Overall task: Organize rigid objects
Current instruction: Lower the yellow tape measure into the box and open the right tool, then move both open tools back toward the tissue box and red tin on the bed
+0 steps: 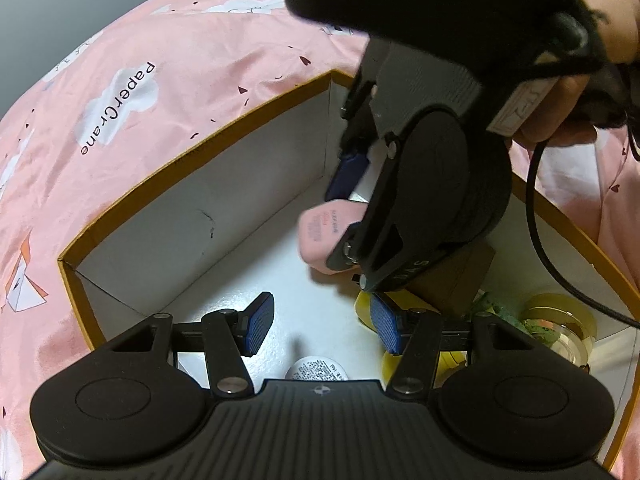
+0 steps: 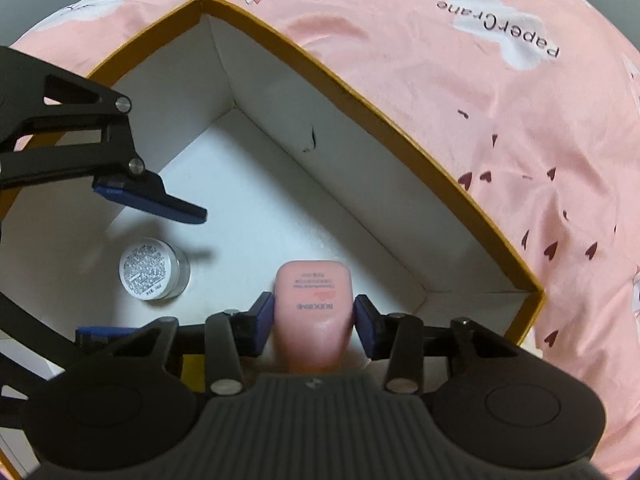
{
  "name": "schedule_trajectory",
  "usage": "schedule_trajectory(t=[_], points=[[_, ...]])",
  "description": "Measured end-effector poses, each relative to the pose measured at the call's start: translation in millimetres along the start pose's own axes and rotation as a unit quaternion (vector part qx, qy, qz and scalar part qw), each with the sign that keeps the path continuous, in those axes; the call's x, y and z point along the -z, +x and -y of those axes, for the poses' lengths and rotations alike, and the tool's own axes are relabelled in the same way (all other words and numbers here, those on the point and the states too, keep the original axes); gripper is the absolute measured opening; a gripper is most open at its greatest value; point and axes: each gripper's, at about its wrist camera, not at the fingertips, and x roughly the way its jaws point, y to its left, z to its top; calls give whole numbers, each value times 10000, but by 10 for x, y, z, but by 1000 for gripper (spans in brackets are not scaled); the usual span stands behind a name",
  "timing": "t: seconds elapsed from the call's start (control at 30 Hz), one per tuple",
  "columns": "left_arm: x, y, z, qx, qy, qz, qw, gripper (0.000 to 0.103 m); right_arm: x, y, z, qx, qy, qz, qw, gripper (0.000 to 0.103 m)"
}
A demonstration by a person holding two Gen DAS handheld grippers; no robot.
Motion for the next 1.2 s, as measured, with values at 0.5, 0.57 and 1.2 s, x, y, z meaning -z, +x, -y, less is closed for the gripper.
schedule_trajectory(t=[0.5, 0.57, 1.2], points=[[-43, 54, -55, -20, -51, -91, 9999, 65, 57, -5, -64, -212, -270, 71, 9994, 42], [-57, 35, -41, 8, -38, -82, 10000, 65, 71, -41, -56, -195, -230, 146, 9994, 43], [-723, -349, 670, 288, 1056, 617, 9921, 52, 1136, -1246, 659, 435, 1204, 1591, 9789, 45]])
